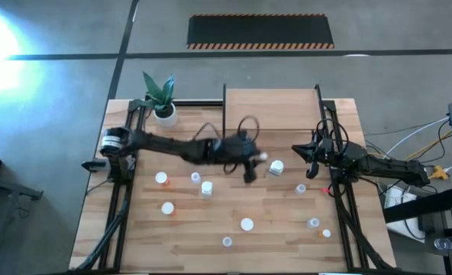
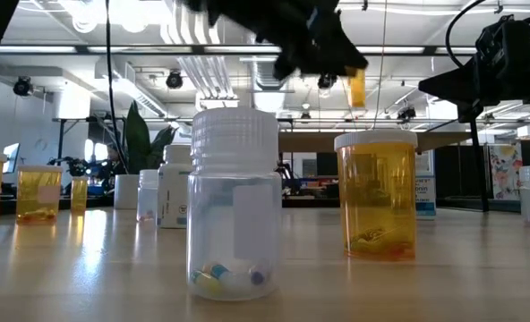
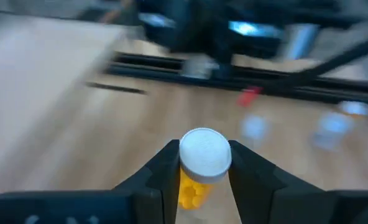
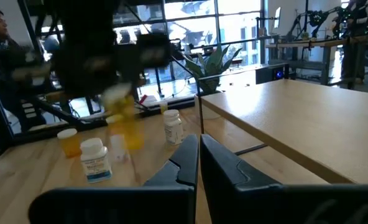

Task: Pick and place medicine bottles onto shelf by color
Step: Put the small orange pill bottle on the shelf

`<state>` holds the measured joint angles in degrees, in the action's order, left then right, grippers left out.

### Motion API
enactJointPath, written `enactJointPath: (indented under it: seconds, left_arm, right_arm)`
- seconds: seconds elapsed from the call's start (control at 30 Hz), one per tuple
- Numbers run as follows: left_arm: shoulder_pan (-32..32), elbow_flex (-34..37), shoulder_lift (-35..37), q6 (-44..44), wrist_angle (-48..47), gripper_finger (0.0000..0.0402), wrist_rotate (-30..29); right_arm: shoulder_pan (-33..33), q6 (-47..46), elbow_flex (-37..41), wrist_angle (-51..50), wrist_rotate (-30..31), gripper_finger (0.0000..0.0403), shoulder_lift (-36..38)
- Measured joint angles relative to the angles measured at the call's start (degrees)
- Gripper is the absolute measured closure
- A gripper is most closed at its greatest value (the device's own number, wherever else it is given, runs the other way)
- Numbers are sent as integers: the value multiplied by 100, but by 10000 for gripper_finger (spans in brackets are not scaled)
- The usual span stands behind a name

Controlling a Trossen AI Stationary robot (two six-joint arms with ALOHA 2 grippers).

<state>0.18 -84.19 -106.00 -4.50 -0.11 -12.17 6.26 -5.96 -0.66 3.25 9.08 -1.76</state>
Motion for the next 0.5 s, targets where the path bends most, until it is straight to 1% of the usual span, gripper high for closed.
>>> enactJointPath:
  seconds: [0.1,0.13,0.2,0.23,0.3,0.4,0.5]
  left_arm:
    - [319,-977,13,559,-1135,305,-708]
    - [461,-1207,22,658,-1407,305,-829]
    - [803,-1539,27,744,-1756,305,-830]
    - [1014,-1640,29,744,-1829,305,-728]
    - [1461,-1761,29,646,-1840,305,-297]
    - [2087,-1717,32,320,-1782,305,329]
    - [2544,-1517,30,62,-1817,305,602]
  right_arm:
    - [0,0,2,2,0,394,1]
    - [0,1,2,1,0,394,0]
    - [0,0,0,0,0,394,0]
    - [0,0,2,2,0,394,2]
    - [0,0,2,-1,0,394,0]
    - [0,0,1,-1,0,394,0]
    - [0,0,0,1,0,394,0]
